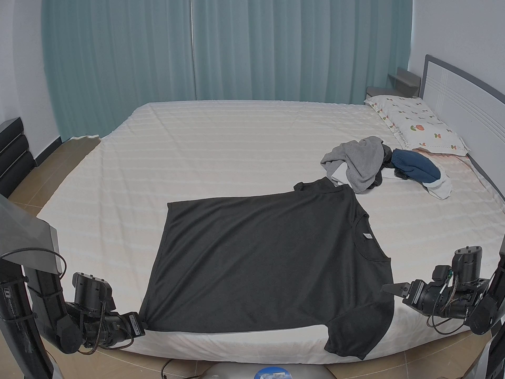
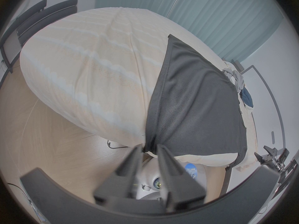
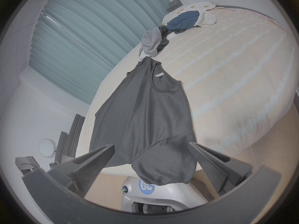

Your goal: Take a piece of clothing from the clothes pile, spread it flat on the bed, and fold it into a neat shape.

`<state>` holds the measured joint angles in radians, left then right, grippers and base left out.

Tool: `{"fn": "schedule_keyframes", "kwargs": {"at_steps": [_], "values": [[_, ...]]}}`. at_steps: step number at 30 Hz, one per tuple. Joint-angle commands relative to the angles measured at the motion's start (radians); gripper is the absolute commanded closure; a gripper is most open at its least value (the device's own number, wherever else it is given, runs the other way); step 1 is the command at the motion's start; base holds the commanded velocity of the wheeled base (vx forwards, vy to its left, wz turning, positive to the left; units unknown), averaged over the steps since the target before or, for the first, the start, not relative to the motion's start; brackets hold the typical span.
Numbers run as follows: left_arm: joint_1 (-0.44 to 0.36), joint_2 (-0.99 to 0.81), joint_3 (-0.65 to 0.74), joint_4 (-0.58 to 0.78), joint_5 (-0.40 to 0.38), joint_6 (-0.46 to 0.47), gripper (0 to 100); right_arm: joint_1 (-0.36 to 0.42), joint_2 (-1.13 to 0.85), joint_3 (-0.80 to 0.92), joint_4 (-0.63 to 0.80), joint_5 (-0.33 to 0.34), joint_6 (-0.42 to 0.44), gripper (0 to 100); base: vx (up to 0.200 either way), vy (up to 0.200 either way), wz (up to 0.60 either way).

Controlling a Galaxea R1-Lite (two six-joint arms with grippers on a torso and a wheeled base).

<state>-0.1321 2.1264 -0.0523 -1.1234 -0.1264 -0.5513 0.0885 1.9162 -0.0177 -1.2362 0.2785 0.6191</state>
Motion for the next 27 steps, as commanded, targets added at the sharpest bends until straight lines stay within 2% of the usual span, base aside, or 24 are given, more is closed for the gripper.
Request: {"fn": "schedule_keyframes", "kwargs": {"at_steps": [1, 7, 15, 20, 24, 27], "values": [[0.000, -0.002, -0.012, -0.003, -0.036, -0.010, 0, 0.000, 0.009, 0.016, -0.002, 0.001, 0.001, 0, 0.000, 0.000, 0.00], [0.002, 0.006, -0.027, -0.003, -0.128, -0.033, 0, 0.000, 0.023, 0.015, -0.002, 0.001, -0.001, 0, 0.000, 0.000, 0.00], [0.008, 0.046, -0.064, -0.058, -0.180, -0.024, 0, 0.000, 0.018, 0.015, -0.002, -0.001, -0.001, 0, 0.000, 0.000, 0.00], [0.008, 0.099, -0.041, -0.162, -0.185, -0.007, 0, 0.000, 0.018, 0.015, -0.002, -0.001, 0.001, 0, 0.000, 0.000, 0.00], [0.009, 0.130, -0.004, -0.196, -0.177, 0.062, 0, 0.000, 0.018, 0.015, -0.002, -0.001, -0.001, 0, 0.000, 0.000, 0.00], [0.012, 0.135, 0.009, -0.208, -0.174, 0.073, 0, 0.000, 0.020, 0.015, -0.002, -0.001, -0.001, 0, 0.000, 0.000, 0.00]]}}
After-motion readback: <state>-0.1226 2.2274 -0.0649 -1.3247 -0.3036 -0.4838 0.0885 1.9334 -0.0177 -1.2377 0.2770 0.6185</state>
